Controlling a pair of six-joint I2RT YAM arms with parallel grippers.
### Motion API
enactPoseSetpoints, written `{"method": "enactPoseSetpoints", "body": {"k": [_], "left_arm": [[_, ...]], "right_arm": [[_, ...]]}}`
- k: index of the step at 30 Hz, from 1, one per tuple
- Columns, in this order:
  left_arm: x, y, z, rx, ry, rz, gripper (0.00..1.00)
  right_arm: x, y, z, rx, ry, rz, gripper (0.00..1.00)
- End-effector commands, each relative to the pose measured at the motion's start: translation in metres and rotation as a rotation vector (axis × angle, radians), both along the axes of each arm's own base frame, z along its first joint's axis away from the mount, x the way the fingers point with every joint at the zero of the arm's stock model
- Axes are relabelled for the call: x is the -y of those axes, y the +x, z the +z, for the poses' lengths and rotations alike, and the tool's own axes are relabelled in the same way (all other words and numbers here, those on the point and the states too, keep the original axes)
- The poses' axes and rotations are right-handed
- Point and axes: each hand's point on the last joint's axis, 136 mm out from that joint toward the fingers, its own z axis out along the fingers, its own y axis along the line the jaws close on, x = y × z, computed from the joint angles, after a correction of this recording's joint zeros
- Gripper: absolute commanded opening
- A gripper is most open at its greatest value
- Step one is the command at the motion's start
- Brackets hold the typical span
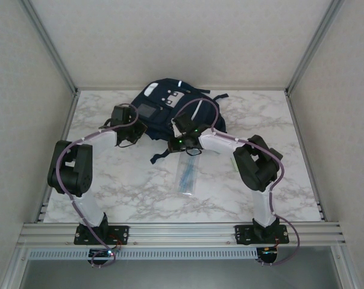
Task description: Pack the student bag
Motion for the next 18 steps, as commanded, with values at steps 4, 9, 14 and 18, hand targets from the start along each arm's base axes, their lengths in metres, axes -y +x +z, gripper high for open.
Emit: {"method": "enactPoseSetpoints", "body": {"k": [4,9,14,18], "left_arm": [[-0.071,0.049,0.024,0.112,0.118,0.122,0.00],[-0.067,0.066,0.029,0.124,0.094,0.098,0.00],[-0.057,0.045,0.034,0.101,0.052,0.107,0.79],[-0.042,0.007,0.038,0.101,-0.021,0.125,0.87]], "right_arm": [[0.115,-0.033,-0.024,-0.182,-0.326,-0.008,0.00],[0.081,-0.028,-0.005,-0.187,-0.149,0.011,0.00],[0.007,-0.011,0.035,-0.178,0.127,0.075,0.00],[-0.037,-0.008,0.059,-0.184,0.236,0.146,0.00]]}}
